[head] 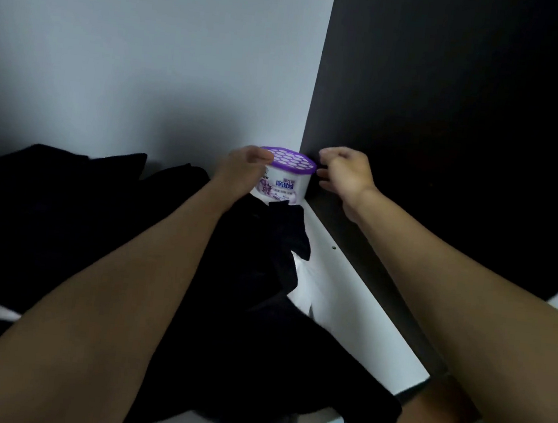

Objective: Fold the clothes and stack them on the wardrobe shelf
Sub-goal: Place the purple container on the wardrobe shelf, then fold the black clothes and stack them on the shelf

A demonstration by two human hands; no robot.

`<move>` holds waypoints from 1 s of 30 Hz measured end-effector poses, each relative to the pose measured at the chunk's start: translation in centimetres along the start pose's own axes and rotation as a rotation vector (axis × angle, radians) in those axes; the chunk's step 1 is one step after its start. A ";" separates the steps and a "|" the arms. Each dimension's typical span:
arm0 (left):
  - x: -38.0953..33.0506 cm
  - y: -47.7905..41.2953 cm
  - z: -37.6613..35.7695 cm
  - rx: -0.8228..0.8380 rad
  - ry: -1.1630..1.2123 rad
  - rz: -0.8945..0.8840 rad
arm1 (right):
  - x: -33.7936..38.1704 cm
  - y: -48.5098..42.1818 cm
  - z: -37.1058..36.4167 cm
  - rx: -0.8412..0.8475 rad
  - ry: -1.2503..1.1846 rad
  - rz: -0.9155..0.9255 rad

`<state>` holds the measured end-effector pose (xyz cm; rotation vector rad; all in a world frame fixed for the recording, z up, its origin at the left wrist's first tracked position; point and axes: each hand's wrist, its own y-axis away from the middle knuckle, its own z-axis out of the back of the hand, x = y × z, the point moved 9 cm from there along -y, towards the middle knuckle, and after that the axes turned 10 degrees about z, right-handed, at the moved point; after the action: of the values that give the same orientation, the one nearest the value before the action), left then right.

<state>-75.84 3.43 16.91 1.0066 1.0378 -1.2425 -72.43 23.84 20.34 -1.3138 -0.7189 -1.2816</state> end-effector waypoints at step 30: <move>6.5 39.8 15.9 -0.371 -2.004 0.075 | 7.2 29.1 -11.7 0.717 0.040 0.461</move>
<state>-35.00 -10.94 15.46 -0.6435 -0.4004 -1.2017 -46.60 4.97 16.55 -0.7895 -0.7026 -0.5844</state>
